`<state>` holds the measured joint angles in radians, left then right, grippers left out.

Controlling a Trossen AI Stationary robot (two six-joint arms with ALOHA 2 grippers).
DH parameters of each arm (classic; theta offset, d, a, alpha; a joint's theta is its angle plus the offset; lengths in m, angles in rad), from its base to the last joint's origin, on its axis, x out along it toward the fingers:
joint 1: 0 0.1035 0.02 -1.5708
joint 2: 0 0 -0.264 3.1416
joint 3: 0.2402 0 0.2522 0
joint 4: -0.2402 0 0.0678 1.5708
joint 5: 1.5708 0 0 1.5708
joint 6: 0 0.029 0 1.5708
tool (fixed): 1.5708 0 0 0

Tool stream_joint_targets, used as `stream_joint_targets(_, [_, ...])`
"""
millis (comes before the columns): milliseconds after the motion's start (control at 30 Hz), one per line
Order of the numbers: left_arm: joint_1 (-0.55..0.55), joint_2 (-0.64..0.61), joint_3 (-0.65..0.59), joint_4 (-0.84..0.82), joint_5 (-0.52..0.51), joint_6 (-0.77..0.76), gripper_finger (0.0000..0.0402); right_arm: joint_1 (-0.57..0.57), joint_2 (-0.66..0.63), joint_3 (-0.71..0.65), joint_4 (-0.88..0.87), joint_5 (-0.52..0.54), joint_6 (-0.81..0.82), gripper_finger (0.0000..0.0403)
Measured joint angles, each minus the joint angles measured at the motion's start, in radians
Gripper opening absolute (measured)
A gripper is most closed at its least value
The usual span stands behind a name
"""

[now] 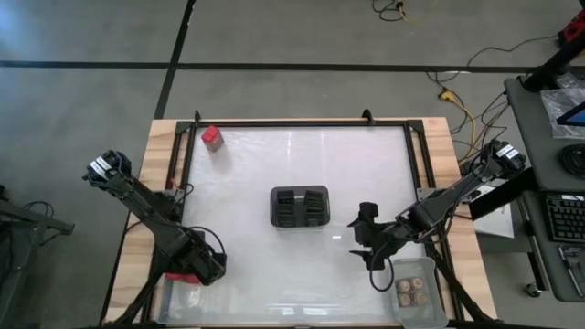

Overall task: Sort spices by type
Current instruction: Put the red seasoning can into the transparent bin

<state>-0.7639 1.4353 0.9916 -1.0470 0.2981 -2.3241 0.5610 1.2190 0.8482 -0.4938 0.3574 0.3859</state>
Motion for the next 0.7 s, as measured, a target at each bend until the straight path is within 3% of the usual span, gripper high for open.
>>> stream_joint_targets(167, [0.000, -0.006, 0.018, -0.040, 0.001, 0.008, 0.0240, 0.000, 0.000, 0.000, -0.002, -0.001, 0.000, 0.0352])
stream_joint_targets(333, [0.000, -0.011, 0.131, -0.244, -0.014, 0.028, 0.0240, 0.000, 0.000, 0.000, -0.002, -0.002, 0.006, 0.0352])
stream_joint_targets(400, [0.001, -0.012, 0.193, -0.322, -0.069, 0.036, 0.0240, 0.000, 0.000, 0.000, -0.002, -0.002, 0.010, 0.0352])
stream_joint_targets(600, [0.041, -0.013, 0.310, -0.414, -0.359, 0.088, 0.0241, 0.000, 0.000, 0.000, 0.005, 0.008, 0.010, 0.0352])
stream_joint_targets(700, [0.107, -0.013, 0.316, -0.418, -0.412, 0.204, 0.0241, 0.000, 0.000, 0.000, 0.007, 0.009, 0.007, 0.0352])
